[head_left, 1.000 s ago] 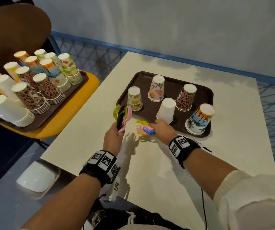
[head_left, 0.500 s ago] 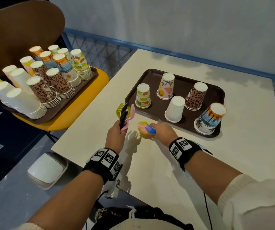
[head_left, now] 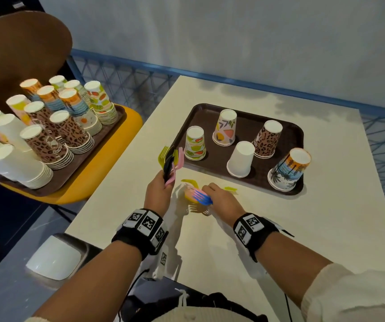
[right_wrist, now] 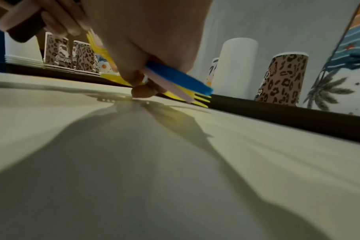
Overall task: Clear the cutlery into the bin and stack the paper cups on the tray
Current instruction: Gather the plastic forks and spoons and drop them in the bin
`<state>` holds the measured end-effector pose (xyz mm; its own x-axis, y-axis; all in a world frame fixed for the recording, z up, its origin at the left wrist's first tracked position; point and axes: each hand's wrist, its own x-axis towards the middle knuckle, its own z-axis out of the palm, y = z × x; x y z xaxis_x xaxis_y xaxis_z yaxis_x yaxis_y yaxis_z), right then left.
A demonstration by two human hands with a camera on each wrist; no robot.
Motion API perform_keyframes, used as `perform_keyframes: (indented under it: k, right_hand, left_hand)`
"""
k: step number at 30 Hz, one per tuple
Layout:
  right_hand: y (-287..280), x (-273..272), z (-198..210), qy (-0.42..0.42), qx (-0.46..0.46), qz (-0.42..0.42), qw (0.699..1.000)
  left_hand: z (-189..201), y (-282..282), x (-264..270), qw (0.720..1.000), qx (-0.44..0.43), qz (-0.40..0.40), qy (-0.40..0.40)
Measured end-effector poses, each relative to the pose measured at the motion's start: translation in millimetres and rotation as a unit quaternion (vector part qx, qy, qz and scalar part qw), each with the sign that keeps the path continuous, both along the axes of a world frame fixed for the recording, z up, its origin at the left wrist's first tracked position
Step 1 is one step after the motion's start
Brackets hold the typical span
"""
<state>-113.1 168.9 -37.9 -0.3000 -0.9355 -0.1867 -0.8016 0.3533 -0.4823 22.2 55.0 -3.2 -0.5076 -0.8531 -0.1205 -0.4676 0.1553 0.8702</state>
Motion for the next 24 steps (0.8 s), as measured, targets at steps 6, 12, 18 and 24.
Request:
perform_keyframes:
  k: [6,12,18,24]
  right_hand:
    - [-32.2,24.2,21.6,-0.090,-0.082,-0.033,0.992]
    - [-85.3,70.4,48.2,-0.128,-0.126,-0.053,0.982]
    - [-146.3,145.3,78.8,-0.089,-0.160,0.039,0.982]
    - [-204.1,226.9,122.1,-0.084,-0.236,0.132,0.959]
  left_hand:
    - [-0.3,-33.1,23.0,0.998,0.028,0.042,0.033]
    - [8.0,-69.9,65.6,0.991,0.076,0.091,0.063]
    - [24.4,-102.8,120.0,0.971,0.094,0.156,0.154]
    - [43.1,-144.2,200.8,0.903,0.048,0.334,0.266]
